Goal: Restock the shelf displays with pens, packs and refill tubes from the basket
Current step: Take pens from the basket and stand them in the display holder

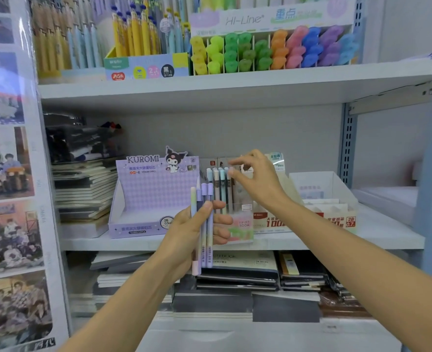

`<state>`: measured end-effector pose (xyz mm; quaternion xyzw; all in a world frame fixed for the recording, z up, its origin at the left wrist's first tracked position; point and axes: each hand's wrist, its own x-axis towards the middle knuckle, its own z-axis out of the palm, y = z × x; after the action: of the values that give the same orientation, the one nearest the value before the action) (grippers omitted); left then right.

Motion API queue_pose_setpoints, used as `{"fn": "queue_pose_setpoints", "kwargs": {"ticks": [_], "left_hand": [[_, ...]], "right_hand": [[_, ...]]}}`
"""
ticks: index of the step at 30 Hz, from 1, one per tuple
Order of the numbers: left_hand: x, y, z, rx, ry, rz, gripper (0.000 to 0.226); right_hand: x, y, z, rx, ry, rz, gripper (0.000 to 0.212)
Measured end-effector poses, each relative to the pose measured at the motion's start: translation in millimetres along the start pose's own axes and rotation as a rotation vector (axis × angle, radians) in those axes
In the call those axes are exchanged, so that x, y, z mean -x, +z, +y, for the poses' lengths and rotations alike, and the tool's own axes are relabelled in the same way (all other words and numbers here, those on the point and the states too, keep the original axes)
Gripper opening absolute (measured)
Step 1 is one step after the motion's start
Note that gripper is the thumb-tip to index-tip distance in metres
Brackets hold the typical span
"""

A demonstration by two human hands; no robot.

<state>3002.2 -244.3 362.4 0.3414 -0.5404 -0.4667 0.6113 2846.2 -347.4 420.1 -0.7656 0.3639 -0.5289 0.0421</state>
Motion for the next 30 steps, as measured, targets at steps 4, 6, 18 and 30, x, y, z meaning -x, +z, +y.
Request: {"fn": "queue_pose_setpoints", "kwargs": {"ticks": [4,6,18,30], "left_hand": [[3,12,2,-0.022,0.008,-0.014,0.035],[6,19,4,-0.032,0.011,-0.025,0.036],[23,36,15,-0.085,-0.05,-0.025,0.028],[21,33,21,-0.127,-0.042,0.083,0.023]], "right_hand": [[21,-17,-25,-0.33,0.01,-0.208,0.02],[31,-19,-31,-0.472,0.073,-0.303,0.018],[39,-57,-35,-0.816,0.265,-0.207,0.017],[25,-73,-33,-0.83,0.259,-0.006,0.019]]}}
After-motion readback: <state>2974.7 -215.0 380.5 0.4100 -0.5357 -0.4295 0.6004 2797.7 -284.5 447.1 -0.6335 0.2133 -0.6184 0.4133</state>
